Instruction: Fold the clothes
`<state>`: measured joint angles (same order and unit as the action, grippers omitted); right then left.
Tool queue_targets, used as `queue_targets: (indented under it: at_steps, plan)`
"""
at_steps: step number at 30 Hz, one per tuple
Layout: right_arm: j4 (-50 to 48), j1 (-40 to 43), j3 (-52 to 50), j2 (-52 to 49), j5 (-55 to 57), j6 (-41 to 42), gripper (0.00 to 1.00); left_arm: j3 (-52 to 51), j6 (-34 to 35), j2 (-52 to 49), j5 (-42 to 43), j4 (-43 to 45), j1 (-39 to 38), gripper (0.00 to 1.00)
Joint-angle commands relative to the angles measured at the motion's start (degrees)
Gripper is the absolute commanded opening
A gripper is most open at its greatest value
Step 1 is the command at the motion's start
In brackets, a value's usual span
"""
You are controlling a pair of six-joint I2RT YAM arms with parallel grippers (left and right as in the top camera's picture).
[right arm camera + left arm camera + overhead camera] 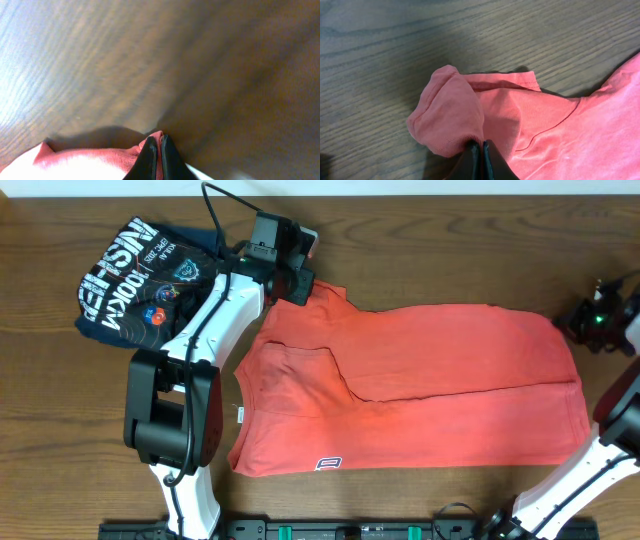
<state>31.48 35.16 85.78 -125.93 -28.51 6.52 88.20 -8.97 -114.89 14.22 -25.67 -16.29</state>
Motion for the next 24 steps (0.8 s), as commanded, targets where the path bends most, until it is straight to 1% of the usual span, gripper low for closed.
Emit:
queue_targets:
  at_steps: [1,7,9,10,11,12,13,14,16,18,24]
  plan:
    - [0.9,3.1,0.5,4.2,1.8,0.5,0.01,0.2,0.3,-0.4,0.3,-0.7,-0.2,0.06]
    - [4.1,5.4,0.5,6.0,3.3,0.7,0.01,0.2,0.3,-0.4,0.3,-1.3,-0.2,0.06]
    - [5.1,5.2,0.2,5.9,5.7,1.0,0.02,0.2,0.3,-0.4,0.3,-1.3,-0.2,0.06]
    - [5.1,5.0,0.0,5.9,6.4,1.2,0.08,0.2,0.3,-0.4,0.3,-1.3,-0.2,0.06]
    - [5.0,4.9,0.0,5.9,6.7,1.2,0.16,0.2,0.3,-0.4,0.3,-1.3,-0.2,0.06]
    - [4.7,4.8,0.0,5.9,6.7,1.2,0.3,0.2,0.3,-0.4,0.3,-1.3,-0.2,0.06]
    - [4.5,4.8,0.0,5.9,6.7,1.1,0.37,0.2,0.3,-0.4,0.3,-1.3,-0.2,0.06]
    - [4.2,4.8,0.0,5.9,6.7,1.1,0.43,0.2,0.3,-0.4,0.3,-1.3,-0.2,0.07]
    - [3.6,4.9,0.0,5.9,7.2,1.1,0.49,0.2,0.3,-0.4,0.3,-1.3,-0.2,0.06]
    - [2.3,4.8,0.0,5.8,7.4,0.2,0.49,0.2,0.3,-0.4,0.3,-1.3,-0.2,0.06]
    - [-1.3,3.1,0.0,4.2,6.5,-1.5,0.4,0.2,0.3,-0.4,0.3,-1.3,-0.2,0.06]
